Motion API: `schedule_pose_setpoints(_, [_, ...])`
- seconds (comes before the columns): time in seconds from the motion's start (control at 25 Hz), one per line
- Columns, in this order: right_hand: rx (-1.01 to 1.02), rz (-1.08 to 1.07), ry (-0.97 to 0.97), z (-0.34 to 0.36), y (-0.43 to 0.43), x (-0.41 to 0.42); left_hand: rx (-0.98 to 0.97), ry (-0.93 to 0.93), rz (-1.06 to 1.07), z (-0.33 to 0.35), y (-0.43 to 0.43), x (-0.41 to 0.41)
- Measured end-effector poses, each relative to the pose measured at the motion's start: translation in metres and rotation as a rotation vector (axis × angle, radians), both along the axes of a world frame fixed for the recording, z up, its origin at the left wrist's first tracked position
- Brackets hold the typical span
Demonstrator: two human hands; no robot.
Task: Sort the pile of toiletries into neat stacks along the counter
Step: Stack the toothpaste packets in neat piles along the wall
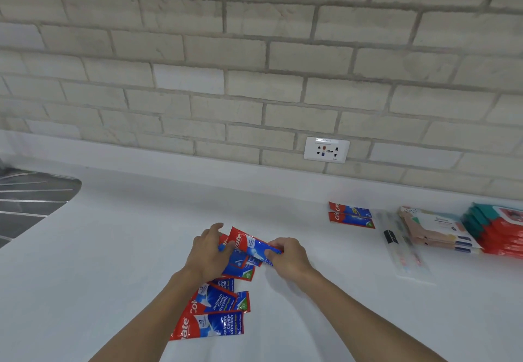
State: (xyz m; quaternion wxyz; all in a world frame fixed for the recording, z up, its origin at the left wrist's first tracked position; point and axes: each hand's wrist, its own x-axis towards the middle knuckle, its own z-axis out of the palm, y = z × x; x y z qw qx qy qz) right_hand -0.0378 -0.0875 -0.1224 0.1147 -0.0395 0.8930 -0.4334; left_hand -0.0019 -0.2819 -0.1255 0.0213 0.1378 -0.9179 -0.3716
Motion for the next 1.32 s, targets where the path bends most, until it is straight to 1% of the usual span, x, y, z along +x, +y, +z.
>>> schedule_pose_setpoints(0.16, [-0.057,-0.011,-0.001,0.012,0.025,0.0,0.186,0.012,-0.017,0.016,0.023,-0.007])
schedule_pose_setpoints(0.24, [-0.089,-0.027,-0.005,0.018,0.042,-0.001,0.245,0.038,-0.041,0.024,0.036,-0.011])
schedule_pose_setpoints(0.4, [-0.113,-0.053,-0.005,0.025,0.082,-0.004,0.313,0.072,-0.103,0.033,0.064,-0.017])
schedule_pose_setpoints(0.52, [-0.122,-0.085,-0.016,0.029,0.112,-0.006,0.356,0.047,-0.124,0.036,0.092,-0.027])
schedule_pose_setpoints(0.68, [-0.182,-0.145,-0.038,0.032,0.149,-0.015,0.385,-0.011,-0.119,0.034,0.128,-0.044])
schedule_pose_setpoints(0.84, [-0.209,-0.223,0.014,0.032,0.18,-0.03,0.426,-0.07,-0.102,0.028,0.16,-0.06])
schedule_pose_setpoints(0.96, [-0.174,-0.261,0.057,0.028,0.197,-0.041,0.437,-0.1,-0.072,0.018,0.181,-0.073])
schedule_pose_setpoints(1.12, [-0.091,-0.23,0.15,0.017,0.214,-0.057,0.411,-0.086,-0.013,0.006,0.208,-0.092])
schedule_pose_setpoints(1.32, [0.179,-0.15,0.254,0.011,0.229,-0.078,0.265,-0.029,0.03,-0.001,0.229,-0.11])
